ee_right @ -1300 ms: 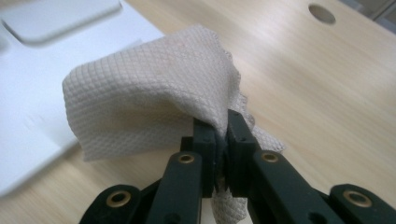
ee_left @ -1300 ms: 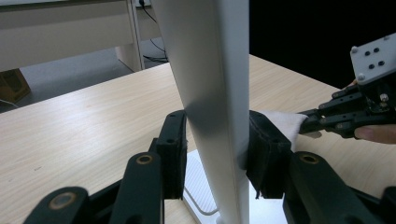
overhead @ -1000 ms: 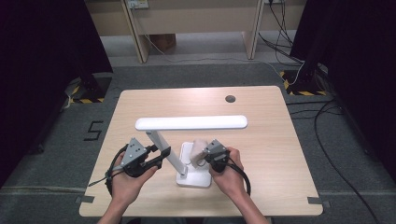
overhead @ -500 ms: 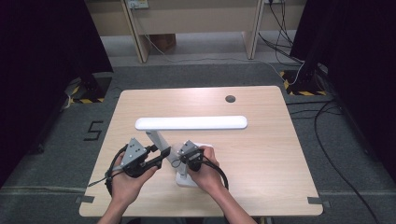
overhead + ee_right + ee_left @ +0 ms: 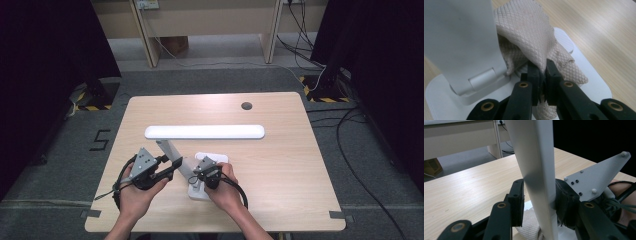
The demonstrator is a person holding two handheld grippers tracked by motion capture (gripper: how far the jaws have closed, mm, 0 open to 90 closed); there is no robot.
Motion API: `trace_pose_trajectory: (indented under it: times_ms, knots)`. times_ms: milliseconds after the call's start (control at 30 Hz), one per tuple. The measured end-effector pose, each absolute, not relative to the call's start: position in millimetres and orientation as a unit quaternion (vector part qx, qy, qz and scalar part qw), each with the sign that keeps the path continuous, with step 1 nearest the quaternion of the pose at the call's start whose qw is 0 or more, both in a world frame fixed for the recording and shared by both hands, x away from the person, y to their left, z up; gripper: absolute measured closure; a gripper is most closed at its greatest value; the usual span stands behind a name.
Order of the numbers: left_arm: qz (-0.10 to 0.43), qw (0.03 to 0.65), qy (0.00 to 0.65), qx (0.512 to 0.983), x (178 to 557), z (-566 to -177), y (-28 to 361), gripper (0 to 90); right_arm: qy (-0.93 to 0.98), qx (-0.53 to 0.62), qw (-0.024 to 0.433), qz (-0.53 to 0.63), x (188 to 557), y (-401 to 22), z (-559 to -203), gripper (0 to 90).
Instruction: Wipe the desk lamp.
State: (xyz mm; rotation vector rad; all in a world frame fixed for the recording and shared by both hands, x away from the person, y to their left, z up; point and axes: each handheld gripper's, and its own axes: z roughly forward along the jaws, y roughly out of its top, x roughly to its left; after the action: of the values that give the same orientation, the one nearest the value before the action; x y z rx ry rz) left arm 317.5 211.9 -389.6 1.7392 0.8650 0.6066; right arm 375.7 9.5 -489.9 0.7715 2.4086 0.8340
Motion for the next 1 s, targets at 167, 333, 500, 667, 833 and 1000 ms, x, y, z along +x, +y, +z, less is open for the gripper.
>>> trace_pose_trajectory:
  times_ms: [167, 333, 500, 667, 833, 1000]
  knots:
    - [0.255, 0.526, 0.364, 0.726, 317.2, -390.0, 211.4, 61.4, 0.880, 0.279, 0.238, 0.303, 373.9, 5.4, -491.5, 85.8]
    - [0.258, 0.524, 0.364, 0.725, 316.8, -389.6, 211.7, 61.7, 0.877, 0.290, 0.237, 0.301, 372.0, 1.4, -491.8, 85.8]
    - [0.260, 0.523, 0.363, 0.726, 316.8, -389.1, 211.4, 61.9, 0.875, 0.295, 0.239, 0.299, 372.6, -5.3, -491.6, 85.8]
    - [0.260, 0.523, 0.365, 0.725, 316.8, -389.3, 211.1, 62.2, 0.876, 0.297, 0.240, 0.295, 370.7, -9.0, -490.8, 85.8]
    - [0.260, 0.523, 0.365, 0.725, 316.9, -389.5, 211.0, 62.3, 0.875, 0.300, 0.239, 0.295, 369.3, -14.9, -490.8, 85.8]
    - [0.261, 0.524, 0.364, 0.724, 316.7, -389.7, 211.2, 62.2, 0.868, 0.319, 0.242, 0.293, 367.8, -26.9, -492.3, 85.8]
